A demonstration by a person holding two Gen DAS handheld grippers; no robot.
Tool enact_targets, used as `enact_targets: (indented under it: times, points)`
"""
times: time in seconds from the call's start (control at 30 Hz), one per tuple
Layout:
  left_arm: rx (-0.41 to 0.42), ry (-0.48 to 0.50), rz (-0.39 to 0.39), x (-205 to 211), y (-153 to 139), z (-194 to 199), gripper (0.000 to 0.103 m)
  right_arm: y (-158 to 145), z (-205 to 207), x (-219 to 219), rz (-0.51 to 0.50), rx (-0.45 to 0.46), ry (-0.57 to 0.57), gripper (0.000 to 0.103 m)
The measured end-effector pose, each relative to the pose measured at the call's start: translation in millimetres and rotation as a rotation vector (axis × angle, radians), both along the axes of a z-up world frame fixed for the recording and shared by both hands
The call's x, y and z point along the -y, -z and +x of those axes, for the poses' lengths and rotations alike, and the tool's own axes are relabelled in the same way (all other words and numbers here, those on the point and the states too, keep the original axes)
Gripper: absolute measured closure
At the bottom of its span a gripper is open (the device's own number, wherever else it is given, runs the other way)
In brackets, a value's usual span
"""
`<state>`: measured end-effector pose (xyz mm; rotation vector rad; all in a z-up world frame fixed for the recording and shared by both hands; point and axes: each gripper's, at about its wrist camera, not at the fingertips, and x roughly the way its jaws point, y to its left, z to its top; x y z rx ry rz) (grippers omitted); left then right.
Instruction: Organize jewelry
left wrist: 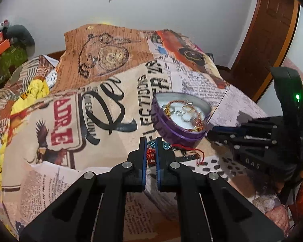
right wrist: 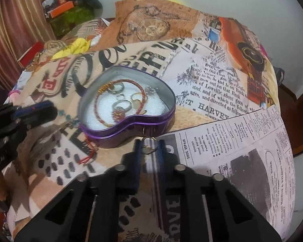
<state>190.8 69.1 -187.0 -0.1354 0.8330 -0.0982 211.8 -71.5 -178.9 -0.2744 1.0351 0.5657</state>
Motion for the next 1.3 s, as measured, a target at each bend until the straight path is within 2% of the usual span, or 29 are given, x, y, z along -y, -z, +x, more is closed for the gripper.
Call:
enact_targets:
  times: [0.53, 0.73, 1.03, 1.3]
  points:
    - [0.178, 0.009, 0.038, 13.8, -77.9, -10.2, 0.097, -49.3, -17.9, 16.5, 0.116, 0.097, 0.040, 0.095]
    - [0.231, -0.002, 0.036, 18.2, -95.5, -6.1, 0.097, -72.0, -18.7, 19.7, 0.166, 0.155, 0.048, 0.095]
    - [0.227, -0.028, 0.024, 15.3, -91.5, 13.4, 0.097, -85.3, -10.8, 17.1, 0.202, 0.199, 0.050, 0.095]
    - [0.164, -0.054, 0.024, 12.0, -63.3, 37.3, 0.097, -68.0, 1.3, 9.7, 0.193, 0.165, 0.034, 0.095]
